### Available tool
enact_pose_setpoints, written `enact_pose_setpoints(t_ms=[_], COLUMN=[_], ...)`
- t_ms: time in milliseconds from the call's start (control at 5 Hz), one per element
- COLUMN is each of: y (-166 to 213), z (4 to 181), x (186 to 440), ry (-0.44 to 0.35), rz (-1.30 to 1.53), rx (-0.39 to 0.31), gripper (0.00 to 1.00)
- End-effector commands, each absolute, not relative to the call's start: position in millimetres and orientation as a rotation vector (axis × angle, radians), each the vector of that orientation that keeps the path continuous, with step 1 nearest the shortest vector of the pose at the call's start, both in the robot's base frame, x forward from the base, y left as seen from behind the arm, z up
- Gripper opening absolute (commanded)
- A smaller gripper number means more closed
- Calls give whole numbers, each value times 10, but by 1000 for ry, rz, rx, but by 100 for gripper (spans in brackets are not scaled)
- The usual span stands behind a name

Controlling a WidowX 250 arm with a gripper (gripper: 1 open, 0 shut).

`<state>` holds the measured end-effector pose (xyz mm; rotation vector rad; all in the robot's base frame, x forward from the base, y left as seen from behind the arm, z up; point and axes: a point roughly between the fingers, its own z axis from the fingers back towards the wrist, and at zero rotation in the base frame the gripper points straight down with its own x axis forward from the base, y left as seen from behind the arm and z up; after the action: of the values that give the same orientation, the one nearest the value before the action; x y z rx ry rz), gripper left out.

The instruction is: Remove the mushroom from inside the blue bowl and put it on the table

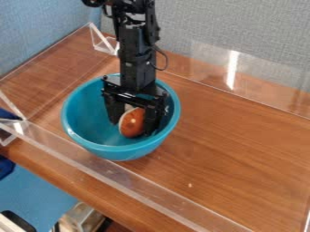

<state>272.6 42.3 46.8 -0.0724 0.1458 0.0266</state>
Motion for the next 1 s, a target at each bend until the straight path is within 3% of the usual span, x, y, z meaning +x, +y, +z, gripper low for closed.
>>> enact_pose_setpoints(t_ms=[0, 800], y=[458, 387], z=[549, 683], x=[2754, 2688], ry=[111, 97], rz=[24, 2], rx=[-78, -100], gripper=[100, 100])
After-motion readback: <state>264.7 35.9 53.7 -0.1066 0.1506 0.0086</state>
